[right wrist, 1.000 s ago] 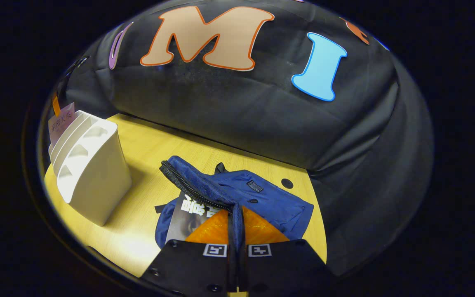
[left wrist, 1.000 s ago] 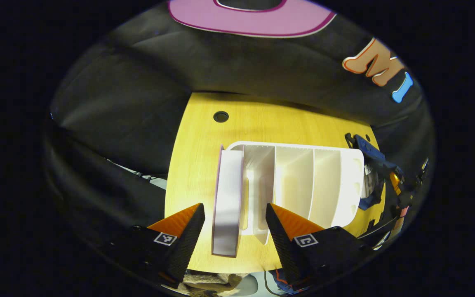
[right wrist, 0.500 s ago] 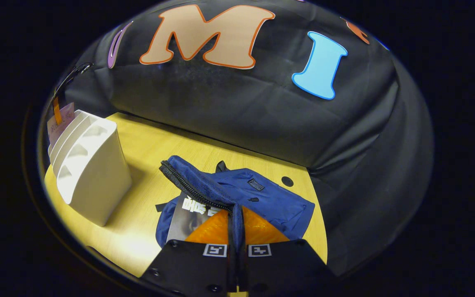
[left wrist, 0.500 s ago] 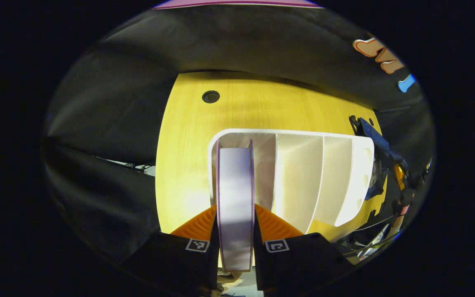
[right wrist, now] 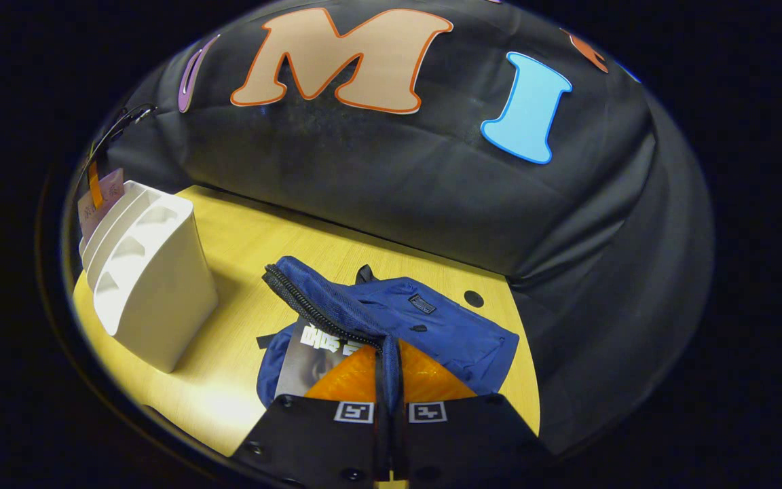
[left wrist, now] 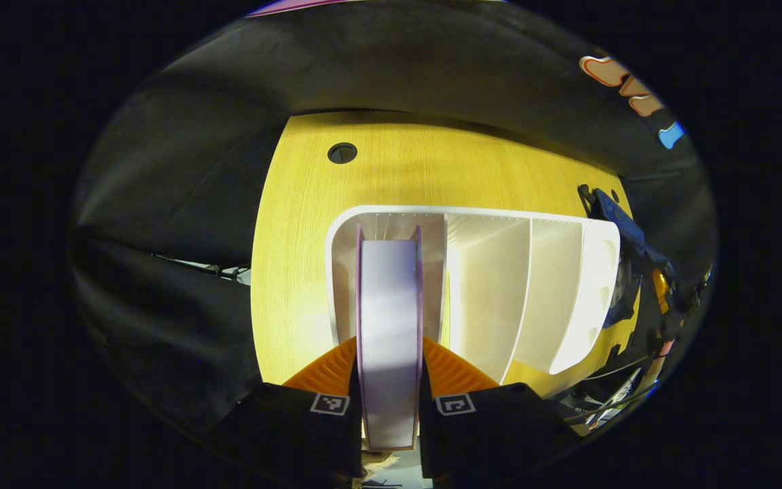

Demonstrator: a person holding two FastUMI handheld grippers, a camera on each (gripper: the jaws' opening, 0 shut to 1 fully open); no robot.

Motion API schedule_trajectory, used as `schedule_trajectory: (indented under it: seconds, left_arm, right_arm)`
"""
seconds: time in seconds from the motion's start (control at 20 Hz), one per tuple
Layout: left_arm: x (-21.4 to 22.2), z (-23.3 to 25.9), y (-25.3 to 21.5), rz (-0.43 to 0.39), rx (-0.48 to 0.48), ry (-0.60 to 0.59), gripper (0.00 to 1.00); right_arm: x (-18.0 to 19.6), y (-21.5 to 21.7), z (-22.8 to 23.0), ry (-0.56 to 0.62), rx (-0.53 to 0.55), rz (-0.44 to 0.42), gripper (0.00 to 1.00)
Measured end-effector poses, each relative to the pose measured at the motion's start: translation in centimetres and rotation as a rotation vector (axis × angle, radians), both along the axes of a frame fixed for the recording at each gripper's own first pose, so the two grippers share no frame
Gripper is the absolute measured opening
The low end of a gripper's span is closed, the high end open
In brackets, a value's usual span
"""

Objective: Open the schoolbag, grab two books from the bookshelf and put them into the schoolbag.

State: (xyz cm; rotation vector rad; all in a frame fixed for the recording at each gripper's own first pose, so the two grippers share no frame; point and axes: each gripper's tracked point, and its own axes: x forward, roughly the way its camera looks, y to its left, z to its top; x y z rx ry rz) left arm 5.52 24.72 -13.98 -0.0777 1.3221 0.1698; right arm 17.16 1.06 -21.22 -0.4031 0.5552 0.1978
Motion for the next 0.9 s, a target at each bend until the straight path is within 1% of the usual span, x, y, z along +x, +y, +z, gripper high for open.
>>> schedule_trajectory:
  seconds: [0.05, 0.1, 0.2, 0.3, 0.5, 0.55, 0.65, 0.75, 0.8, 0.9]
  left_arm:
    - [-0.1, 0.0, -0.1, 0.005, 0.004, 0.005, 0.30]
    - [0.0, 0.1, 0.1, 0.018, 0.008, -0.006, 0.31]
    - [0.0, 0.5, -0.1, 0.077, -0.008, -0.025, 0.28]
    - [-0.3, 1.5, -0.2, 0.112, -0.008, -0.065, 0.28]
    - [-2.0, 5.4, -0.4, 0.123, 0.034, -0.123, 0.27]
    - [-2.5, 6.6, -0.6, 0.115, 0.046, -0.129, 0.27]
    - [-3.9, 8.6, -1.1, 0.127, 0.072, -0.143, 0.26]
    - [-5.3, 10.6, -1.9, 0.156, 0.085, -0.162, 0.24]
    - [-6.0, 11.7, -2.2, 0.178, 0.086, -0.179, 0.26]
    - [-7.0, 13.7, -2.9, 0.219, 0.092, -0.215, 0.27]
  right_arm:
    - [0.0, 0.0, 0.0, -0.001, -0.001, 0.002, 0.05]
    - [-0.1, 0.0, 0.0, -0.001, 0.000, 0.003, 0.05]
    - [-0.1, -0.1, 0.0, -0.001, 0.003, 0.006, 0.05]
    - [-0.1, -0.2, 0.1, 0.001, 0.008, 0.009, 0.05]
    - [-0.1, -0.3, 0.2, 0.007, 0.022, 0.020, 0.05]
    - [-0.1, -0.3, 0.2, 0.008, 0.023, 0.025, 0.05]
    - [0.1, -0.4, 0.3, 0.004, 0.018, 0.034, 0.05]
    - [0.0, -0.3, 0.3, 0.001, 0.012, 0.056, 0.05]
    - [-0.1, -0.4, 0.2, 0.000, 0.008, 0.068, 0.05]
    - [-0.1, -0.4, 0.2, 0.001, 0.009, 0.091, 0.05]
